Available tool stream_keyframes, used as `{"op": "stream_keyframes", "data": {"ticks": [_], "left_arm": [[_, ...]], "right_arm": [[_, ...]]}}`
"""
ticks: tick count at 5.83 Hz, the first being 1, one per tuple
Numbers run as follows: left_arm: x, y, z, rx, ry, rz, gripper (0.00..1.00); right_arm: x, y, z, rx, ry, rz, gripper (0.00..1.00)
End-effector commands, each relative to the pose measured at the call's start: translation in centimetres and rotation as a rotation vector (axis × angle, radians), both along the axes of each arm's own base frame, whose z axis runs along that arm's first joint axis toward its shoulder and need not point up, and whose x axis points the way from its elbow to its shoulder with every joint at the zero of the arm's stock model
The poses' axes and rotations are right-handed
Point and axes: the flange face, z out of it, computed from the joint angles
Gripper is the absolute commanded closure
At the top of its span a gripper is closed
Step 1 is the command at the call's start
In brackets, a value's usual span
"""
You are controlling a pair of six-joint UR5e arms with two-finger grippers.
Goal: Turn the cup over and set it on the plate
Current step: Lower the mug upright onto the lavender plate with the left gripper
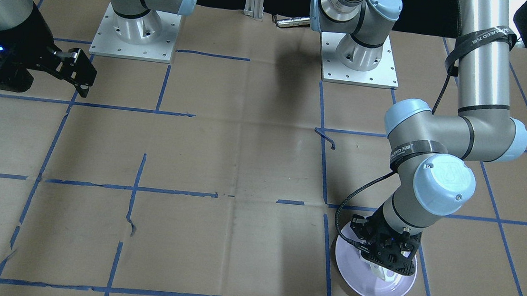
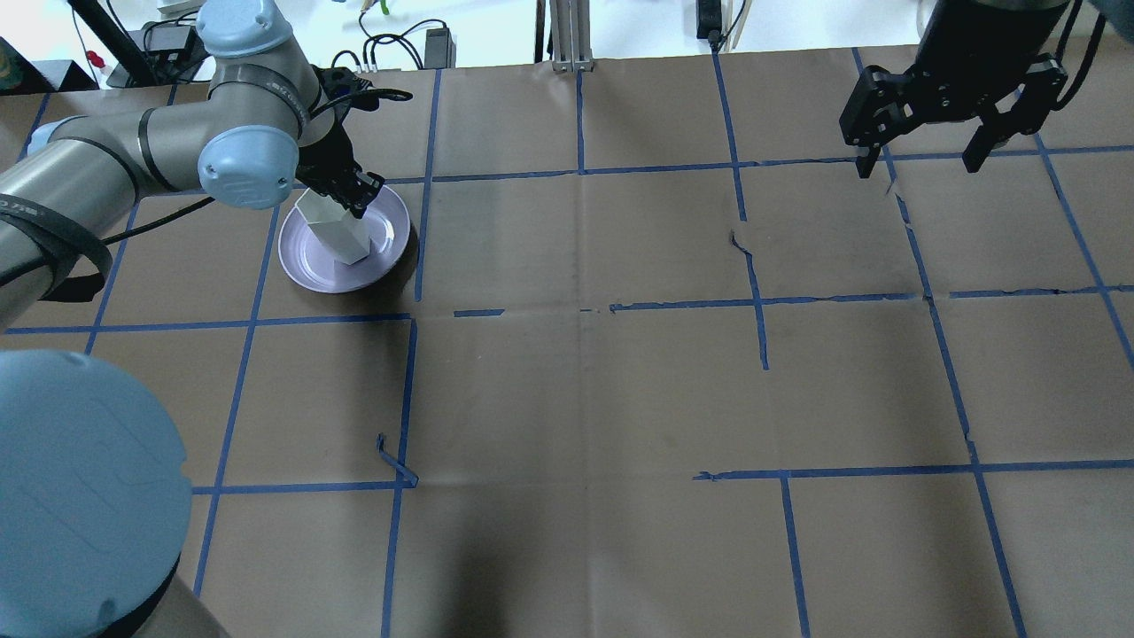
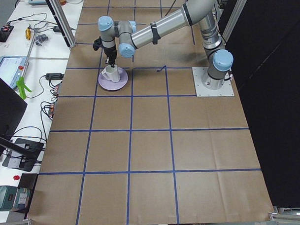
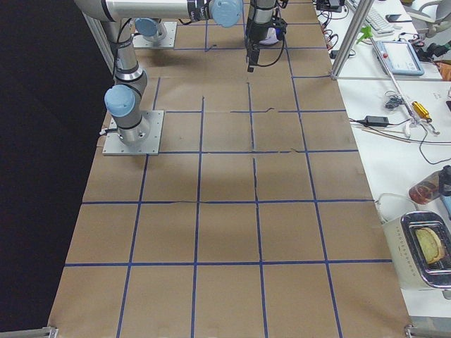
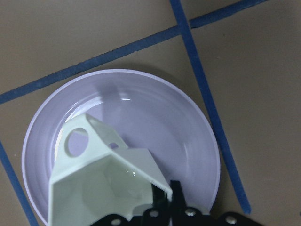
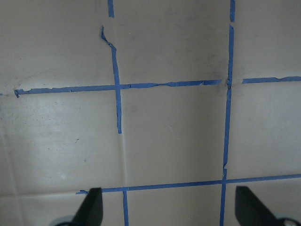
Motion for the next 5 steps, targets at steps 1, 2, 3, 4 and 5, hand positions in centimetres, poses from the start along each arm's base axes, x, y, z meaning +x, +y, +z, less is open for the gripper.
{"op": "stream_keyframes", "data": {"ticks": [1,2,3,4,5], "left_arm": [[0.0,0.1,0.3,-0.007,-0.008,0.001,0.01],[0.5,-0.4,1.5,-0.024,-0.061,0.001,0.01],[0.0,0.2,3.3,-0.020,-0.064,-0.006,0.01],[0.0,2.0,7.2,-0.013,-0.064,-0.005,0.01],[-0.3,4.4,11.6,-0.021,-0.066,-0.002,0.01]], "right_arm": [[0.0,0.0,0.0,0.001,0.000,0.000,0.00],[0.0,0.0,0.0,0.001,0.000,0.000,0.00],[0.0,0.0,0.0,0.001,0.000,0.000,0.00],[0.0,0.0,0.0,0.001,0.000,0.000,0.00],[0.0,0.0,0.0,0.000,0.000,0.000,0.00]]}}
